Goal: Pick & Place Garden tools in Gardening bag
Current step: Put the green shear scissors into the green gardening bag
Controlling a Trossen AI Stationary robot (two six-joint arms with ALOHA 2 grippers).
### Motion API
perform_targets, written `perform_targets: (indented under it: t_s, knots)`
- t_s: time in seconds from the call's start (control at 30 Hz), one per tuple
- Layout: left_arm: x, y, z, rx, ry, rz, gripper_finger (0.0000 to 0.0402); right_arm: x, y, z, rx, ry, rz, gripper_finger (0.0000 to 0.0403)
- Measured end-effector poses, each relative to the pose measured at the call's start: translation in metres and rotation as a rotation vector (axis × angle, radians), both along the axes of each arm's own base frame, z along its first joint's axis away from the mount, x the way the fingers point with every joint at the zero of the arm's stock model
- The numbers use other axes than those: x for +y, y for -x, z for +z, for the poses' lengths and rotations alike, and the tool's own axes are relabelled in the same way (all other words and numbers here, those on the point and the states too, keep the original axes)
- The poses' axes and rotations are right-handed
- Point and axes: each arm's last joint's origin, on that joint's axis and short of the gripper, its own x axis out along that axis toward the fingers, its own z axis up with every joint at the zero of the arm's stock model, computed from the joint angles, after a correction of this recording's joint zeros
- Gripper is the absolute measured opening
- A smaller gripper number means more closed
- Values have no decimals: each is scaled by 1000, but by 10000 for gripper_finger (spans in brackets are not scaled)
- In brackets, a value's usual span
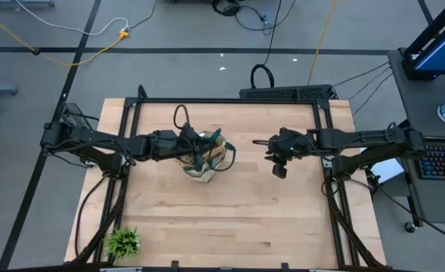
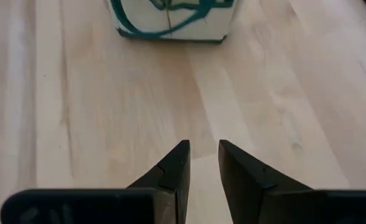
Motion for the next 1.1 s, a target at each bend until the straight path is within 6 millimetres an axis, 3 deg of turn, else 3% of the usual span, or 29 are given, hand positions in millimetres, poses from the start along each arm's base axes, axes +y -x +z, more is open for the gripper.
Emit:
perform_targets:
  t_s: [1.1]
  knots:
    - [3,5,-18,155,154,53,51,0,-4,3,-91,2,-1,77]
